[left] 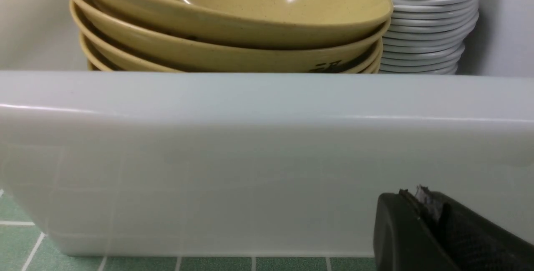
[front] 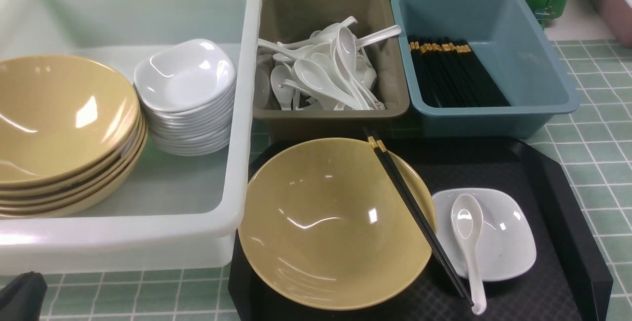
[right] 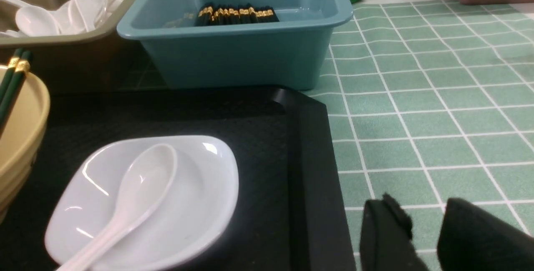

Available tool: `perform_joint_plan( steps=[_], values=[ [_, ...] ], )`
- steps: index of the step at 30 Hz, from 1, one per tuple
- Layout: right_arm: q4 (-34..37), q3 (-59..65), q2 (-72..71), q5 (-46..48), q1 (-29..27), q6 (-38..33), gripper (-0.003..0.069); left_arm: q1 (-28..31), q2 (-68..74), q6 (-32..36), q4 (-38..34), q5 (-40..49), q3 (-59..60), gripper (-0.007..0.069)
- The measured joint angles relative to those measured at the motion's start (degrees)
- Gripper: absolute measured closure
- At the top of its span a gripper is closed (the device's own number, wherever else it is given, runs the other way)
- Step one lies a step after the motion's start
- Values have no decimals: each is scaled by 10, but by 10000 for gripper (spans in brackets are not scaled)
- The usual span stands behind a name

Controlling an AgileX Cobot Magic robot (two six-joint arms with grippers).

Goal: On blue table put chopsticks spoon bowls plates into blue grey white boxes.
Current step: 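Move the grippers toward the tableware on the black tray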

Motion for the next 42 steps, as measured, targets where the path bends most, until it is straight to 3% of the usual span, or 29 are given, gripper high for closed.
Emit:
perform_joint_plan(
  steps=[17,21,25,27,30,38,42],
  values=[
    [0,0,0,0,0,0,421,0,0,-9,-7,-1,0,623],
    [20,0,0,0,0,52,421,0,0,-59,-100,-13,0,623],
    [105,0,0,2,0,191,421,0,0,-148,-268,-44,0,623],
    [193,0,0,3,0,324,421,0,0,-215,-415,-59,0,623],
    [226,0,0,3,0,410,421,0,0,-240,-524,-69,0,623],
    [238,0,0,5,0,352,421,0,0,-222,-563,-70,0,623],
    [269,-6,0,45,2,290,422,0,0,-144,-560,-42,-30,623]
  ],
)
